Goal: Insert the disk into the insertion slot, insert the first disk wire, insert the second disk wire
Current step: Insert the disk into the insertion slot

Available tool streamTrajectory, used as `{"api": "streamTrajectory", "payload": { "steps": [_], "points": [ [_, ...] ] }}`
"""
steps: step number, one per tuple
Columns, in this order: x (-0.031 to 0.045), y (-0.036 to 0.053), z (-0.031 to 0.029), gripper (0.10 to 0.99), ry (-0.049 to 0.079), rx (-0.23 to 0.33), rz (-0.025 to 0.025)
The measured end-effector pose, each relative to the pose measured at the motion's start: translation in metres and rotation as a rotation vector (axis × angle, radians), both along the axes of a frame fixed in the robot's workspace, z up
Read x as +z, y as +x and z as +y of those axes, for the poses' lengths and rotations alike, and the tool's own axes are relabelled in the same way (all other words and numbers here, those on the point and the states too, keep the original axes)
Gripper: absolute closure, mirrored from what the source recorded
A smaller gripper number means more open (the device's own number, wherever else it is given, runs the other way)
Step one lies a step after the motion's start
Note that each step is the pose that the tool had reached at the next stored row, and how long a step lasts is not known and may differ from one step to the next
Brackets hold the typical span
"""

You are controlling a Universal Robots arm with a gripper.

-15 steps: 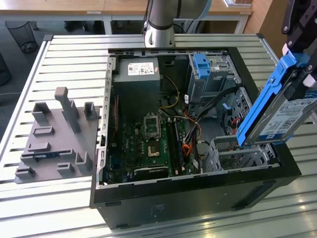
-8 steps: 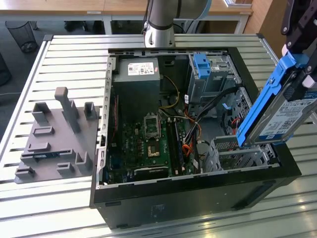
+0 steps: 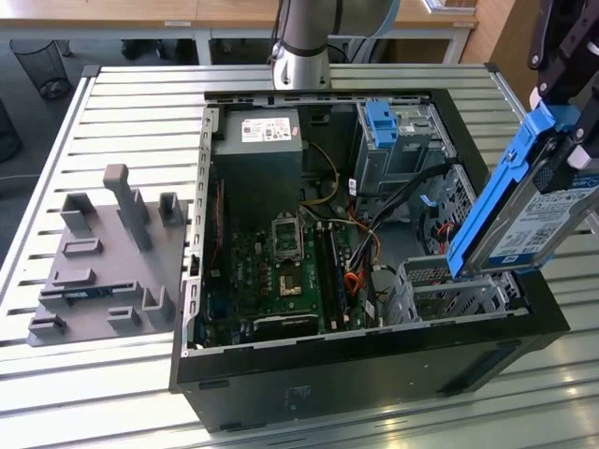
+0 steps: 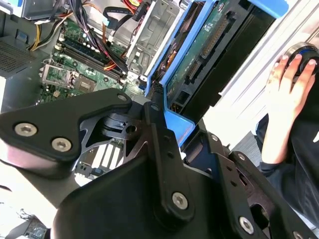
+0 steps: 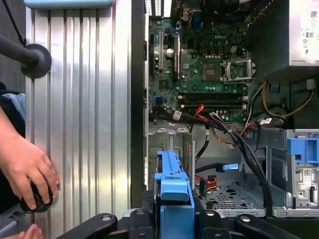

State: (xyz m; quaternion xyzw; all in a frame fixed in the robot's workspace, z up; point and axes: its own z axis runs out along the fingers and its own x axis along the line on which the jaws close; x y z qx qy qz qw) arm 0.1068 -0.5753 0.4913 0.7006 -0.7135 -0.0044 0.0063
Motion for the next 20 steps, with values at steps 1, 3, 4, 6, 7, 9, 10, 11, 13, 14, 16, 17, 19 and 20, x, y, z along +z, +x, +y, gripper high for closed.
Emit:
{"api": "streamTrajectory", "payload": {
  "steps": [1, 3, 4, 6, 7, 9, 10, 11, 13, 14, 16, 17, 19, 20],
  "points": [
    [-0.0004, -0.0004, 0.0002, 0.722, 0.000, 0.000, -0.0003],
    [-0.0012, -0.0012, 0.0008, 0.722, 0.000, 0.000, -0.0005],
    [-0.0016, -0.0017, 0.0011, 0.722, 0.000, 0.000, -0.0006],
    [-0.0023, -0.0031, 0.0016, 0.722, 0.000, 0.000, -0.0008],
    [-0.0026, -0.0037, 0.0019, 0.722, 0.000, 0.000, -0.0009],
    [-0.0032, -0.0045, 0.0023, 0.722, 0.000, 0.000, -0.0012],
    [-0.0034, -0.0051, 0.0024, 0.722, 0.000, 0.000, -0.0013],
    [-0.0037, -0.0056, 0.0026, 0.722, 0.000, 0.000, -0.0014],
    [-0.0042, -0.0072, 0.0029, 0.722, 0.000, 0.000, -0.0021],
    [-0.0044, -0.0082, 0.0030, 0.722, 0.000, 0.000, -0.0026],
    [-0.0050, -0.0098, 0.0033, 0.722, 0.000, 0.000, -0.0037],
    [-0.0054, -0.0103, 0.0035, 0.722, 0.000, 0.000, -0.0040],
    [-0.0061, -0.0117, 0.0044, 0.722, 0.000, 0.000, -0.0047],
    [-0.0065, -0.0124, 0.0049, 0.722, 0.000, 0.000, -0.0050]
  ]
}}
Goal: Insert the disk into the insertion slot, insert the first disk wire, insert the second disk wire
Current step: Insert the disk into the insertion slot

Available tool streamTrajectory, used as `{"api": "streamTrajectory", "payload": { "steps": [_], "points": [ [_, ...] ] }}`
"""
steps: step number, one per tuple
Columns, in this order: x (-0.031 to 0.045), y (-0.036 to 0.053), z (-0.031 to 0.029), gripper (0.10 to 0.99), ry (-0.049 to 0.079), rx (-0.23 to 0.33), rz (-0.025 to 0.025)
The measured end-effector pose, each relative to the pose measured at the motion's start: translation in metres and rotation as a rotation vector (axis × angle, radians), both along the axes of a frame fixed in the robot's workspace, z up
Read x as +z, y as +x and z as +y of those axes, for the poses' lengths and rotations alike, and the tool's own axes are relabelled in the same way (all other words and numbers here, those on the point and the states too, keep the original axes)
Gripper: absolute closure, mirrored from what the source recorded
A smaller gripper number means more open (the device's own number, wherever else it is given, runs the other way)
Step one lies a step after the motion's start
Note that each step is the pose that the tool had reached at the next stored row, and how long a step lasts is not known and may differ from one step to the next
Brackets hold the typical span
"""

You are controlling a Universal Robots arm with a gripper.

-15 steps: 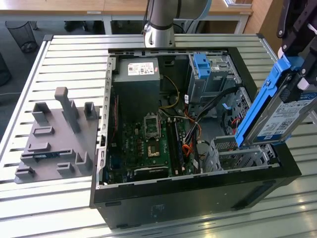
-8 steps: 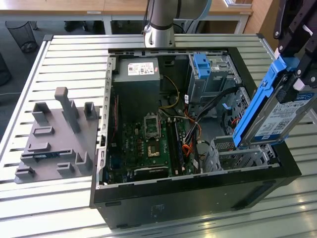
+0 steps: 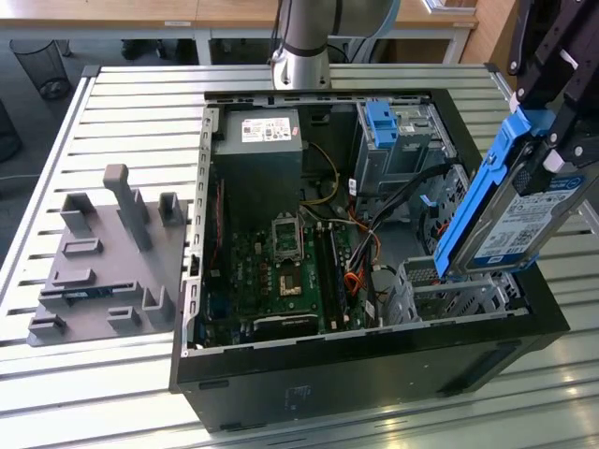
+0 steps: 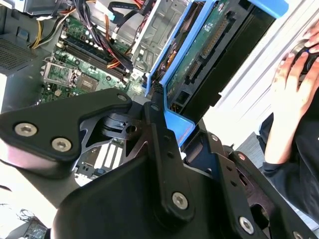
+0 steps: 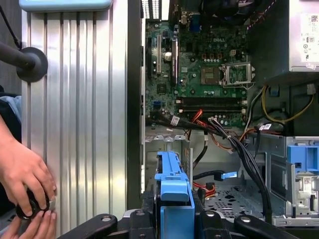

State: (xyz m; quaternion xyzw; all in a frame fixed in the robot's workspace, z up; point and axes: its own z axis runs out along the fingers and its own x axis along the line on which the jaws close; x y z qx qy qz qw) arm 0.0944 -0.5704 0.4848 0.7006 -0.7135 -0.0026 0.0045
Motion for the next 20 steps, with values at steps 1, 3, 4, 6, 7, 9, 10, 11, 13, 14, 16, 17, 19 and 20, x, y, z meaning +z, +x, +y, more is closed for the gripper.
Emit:
{"api": "streamTrajectory", "payload": {
  "steps": [1, 3, 4, 6, 7, 9, 10, 11, 13, 14, 16, 17, 19, 20],
  "points": [
    [-0.0005, -0.0006, 0.0005, 0.722, 0.000, 0.000, -0.0001],
    [-0.0015, -0.0015, 0.0016, 0.722, 0.000, 0.000, -0.0003],
    [-0.0020, -0.0018, 0.0023, 0.722, 0.000, 0.000, -0.0004],
    [-0.0032, -0.0025, 0.0041, 0.722, 0.000, 0.000, -0.0006],
    [-0.0039, -0.0028, 0.0052, 0.722, 0.000, 0.000, -0.0007],
    [-0.0060, -0.0037, 0.0074, 0.722, 0.000, 0.000, -0.0008],
    [-0.0073, -0.0041, 0.0084, 0.722, 0.000, 0.000, -0.0008],
    [-0.0091, -0.0046, 0.0094, 0.722, 0.000, 0.000, -0.0007],
    [-0.0126, -0.0053, 0.0110, 0.722, 0.000, 0.001, -0.0008],
    [-0.0141, -0.0055, 0.0115, 0.722, 0.000, 0.001, -0.0008],
    [-0.0163, -0.0057, 0.0125, 0.722, 0.000, 0.001, -0.0008],
    [-0.0173, -0.0059, 0.0130, 0.722, 0.000, 0.001, -0.0007],
    [-0.0193, -0.0062, 0.0140, 0.722, 0.000, 0.002, -0.0008],
    [-0.0204, -0.0065, 0.0145, 0.722, 0.000, 0.003, -0.0007]
  ]
}}
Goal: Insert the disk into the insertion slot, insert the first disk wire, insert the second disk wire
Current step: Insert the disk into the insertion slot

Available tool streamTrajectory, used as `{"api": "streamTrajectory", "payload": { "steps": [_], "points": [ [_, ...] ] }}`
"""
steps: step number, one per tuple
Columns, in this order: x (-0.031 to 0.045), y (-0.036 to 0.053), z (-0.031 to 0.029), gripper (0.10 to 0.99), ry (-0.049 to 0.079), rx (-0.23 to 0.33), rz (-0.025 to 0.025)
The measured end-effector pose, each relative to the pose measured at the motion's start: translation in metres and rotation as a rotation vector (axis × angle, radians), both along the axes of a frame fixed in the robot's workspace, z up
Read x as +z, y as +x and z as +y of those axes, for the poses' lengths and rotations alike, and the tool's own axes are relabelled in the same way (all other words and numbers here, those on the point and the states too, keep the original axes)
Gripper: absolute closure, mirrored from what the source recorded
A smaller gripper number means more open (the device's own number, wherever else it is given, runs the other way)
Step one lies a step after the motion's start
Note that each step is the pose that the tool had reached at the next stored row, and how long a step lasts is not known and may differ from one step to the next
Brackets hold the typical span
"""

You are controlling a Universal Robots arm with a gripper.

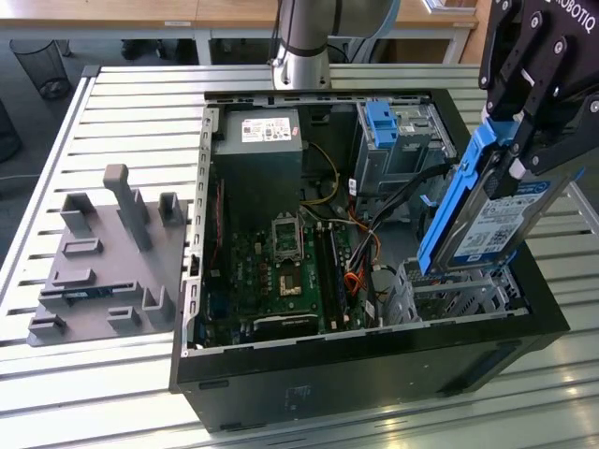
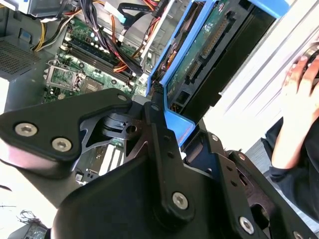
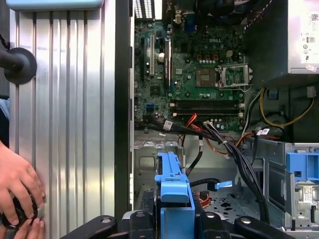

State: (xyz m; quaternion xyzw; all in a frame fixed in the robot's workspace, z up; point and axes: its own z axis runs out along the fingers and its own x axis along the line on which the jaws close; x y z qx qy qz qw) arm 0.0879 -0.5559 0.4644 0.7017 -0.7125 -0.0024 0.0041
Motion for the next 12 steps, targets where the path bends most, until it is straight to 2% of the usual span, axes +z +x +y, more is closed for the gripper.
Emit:
{"api": "streamTrajectory", "payload": {
  "steps": [12],
  "points": [
    [-0.0096, -0.0012, 0.0032, 0.722, 0.000, 0.015, 0.0000]
  ]
}}
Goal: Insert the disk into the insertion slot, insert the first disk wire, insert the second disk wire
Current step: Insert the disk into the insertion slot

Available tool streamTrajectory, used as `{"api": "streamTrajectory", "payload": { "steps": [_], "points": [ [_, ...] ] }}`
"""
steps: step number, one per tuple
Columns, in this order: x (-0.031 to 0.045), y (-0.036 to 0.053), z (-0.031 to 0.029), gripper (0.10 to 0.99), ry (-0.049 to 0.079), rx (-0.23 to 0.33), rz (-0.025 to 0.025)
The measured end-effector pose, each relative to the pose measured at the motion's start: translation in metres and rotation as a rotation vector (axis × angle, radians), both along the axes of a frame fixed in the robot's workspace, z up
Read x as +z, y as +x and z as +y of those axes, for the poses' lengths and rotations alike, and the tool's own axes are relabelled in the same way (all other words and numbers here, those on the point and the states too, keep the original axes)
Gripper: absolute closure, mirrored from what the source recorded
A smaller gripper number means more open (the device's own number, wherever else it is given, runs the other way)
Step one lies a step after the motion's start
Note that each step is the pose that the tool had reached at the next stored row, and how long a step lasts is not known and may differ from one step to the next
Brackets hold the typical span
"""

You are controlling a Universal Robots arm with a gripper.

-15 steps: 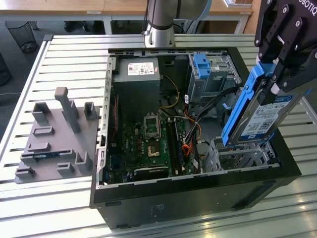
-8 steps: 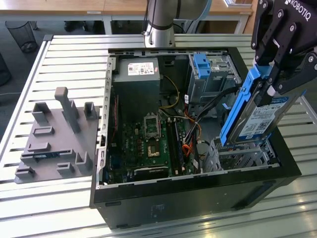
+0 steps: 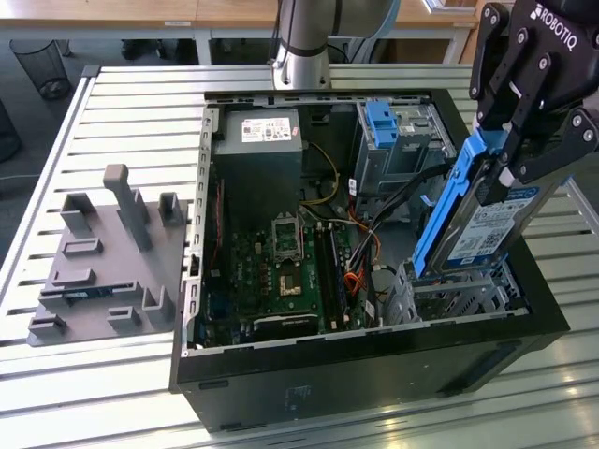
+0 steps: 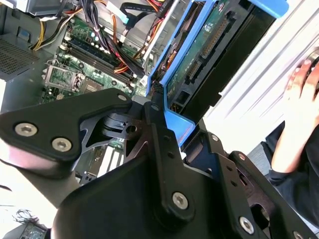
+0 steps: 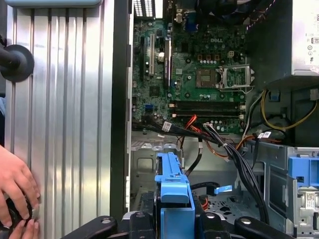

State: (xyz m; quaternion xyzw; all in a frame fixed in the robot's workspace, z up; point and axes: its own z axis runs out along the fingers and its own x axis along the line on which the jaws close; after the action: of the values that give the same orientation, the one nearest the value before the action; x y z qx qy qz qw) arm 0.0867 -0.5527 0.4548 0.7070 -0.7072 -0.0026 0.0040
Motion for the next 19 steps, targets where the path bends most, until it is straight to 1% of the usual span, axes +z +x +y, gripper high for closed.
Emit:
{"api": "streamTrajectory", "payload": {
  "steps": [5, 13, 19],
  "points": [
    [-0.0038, 0.0000, 0.0022, 0.722, 0.001, 0.000, 0.0000],
    [-0.0094, 0.0000, 0.0031, 0.722, 0.000, -0.001, 0.0000],
    [-0.0120, 0.0000, 0.0029, 0.722, 0.000, -0.007, 0.0000]
  ]
}}
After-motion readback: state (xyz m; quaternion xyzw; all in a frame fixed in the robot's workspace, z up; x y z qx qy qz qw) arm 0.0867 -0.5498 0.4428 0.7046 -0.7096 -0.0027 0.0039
